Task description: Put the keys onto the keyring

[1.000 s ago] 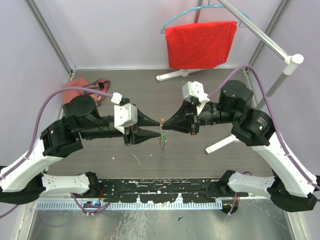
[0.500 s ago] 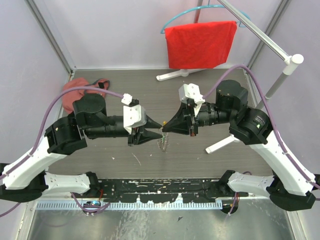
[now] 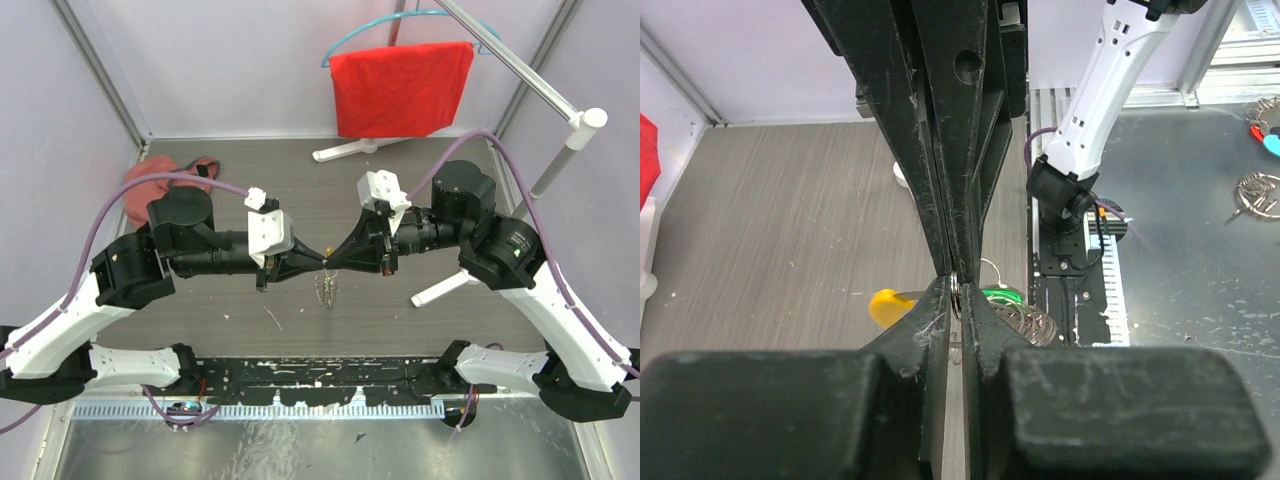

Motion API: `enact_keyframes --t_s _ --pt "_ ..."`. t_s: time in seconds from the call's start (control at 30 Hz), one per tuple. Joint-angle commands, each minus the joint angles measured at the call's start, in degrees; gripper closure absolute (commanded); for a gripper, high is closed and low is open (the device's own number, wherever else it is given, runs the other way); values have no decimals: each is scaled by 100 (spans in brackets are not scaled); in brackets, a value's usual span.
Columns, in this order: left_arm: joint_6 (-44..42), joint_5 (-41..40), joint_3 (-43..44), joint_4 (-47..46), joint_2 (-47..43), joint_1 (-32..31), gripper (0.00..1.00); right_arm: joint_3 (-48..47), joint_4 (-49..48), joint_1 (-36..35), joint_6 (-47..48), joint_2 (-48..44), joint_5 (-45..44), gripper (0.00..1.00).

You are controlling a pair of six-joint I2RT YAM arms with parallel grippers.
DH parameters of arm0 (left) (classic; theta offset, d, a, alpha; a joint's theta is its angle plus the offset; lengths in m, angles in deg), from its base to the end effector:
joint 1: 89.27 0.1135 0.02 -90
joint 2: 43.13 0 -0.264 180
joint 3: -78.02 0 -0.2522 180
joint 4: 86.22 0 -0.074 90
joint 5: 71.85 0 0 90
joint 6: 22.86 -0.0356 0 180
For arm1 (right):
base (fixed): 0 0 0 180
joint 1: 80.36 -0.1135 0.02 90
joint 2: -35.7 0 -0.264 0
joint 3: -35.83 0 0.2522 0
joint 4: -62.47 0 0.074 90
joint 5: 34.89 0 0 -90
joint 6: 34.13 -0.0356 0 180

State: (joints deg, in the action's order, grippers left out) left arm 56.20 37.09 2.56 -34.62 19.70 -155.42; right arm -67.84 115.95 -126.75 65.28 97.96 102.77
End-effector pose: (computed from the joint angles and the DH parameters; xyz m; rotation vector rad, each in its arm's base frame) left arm 0.0678 -0.1819 0.4977 1.3356 1.2662 -0.9794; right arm 0.1065 0.1500 0.4935 -1.3806 1.2626 1.1899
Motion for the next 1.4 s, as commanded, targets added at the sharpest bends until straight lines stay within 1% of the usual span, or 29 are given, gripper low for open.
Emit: enact_keyframes --t_s 0.0,0.17,0.23,0.27,0.43,0.5,0.63,0.83,0.87,0.9,0.93,1.1,1.23,1.37 --pt "-13 95 149 109 18 -23 88 -172 -289 15 61 -80 42 99" --pt "-22 86 142 136 63 -23 89 -168 -305 16 61 -104 112 99" --pt "-22 92 145 137 71 -21 83 -167 -323 16 61 -113 139 99" --pt "-22 92 145 141 79 -21 83 -167 -318 16 61 -111 158 99" --pt "-40 72 154 149 89 -21 84 -135 -332 16 70 -122 199 99" --pt "-40 67 159 153 104 -21 88 -132 -342 16 70 -118 183 99" --pt "-49 69 176 155 117 -21 99 -123 -349 13 70 -123 170 99" --pt "-16 46 182 124 116 -27 100 -93 -465 11 11 -139 99 99" --pt "0 39 153 74 96 -25 100 -75 -519 15 -24 -157 58 97" --pt "33 30 110 1 54 -21 100 -46 -586 16 -63 -185 3 91" --pt "67 19 50 -90 8 -23 100 -6 -685 13 -116 -239 -54 80" --pt "231 -127 -342 -682 -281 -21 100 295 -1315 14 -470 -546 -508 64" --pt "338 -353 -692 -1190 -528 -23 100 582 -1823 9 -940 -850 -1216 58" --pt "429 -685 -1065 -1782 -792 -23 100 700 -1960 16 -1411 -881 -1564 58"
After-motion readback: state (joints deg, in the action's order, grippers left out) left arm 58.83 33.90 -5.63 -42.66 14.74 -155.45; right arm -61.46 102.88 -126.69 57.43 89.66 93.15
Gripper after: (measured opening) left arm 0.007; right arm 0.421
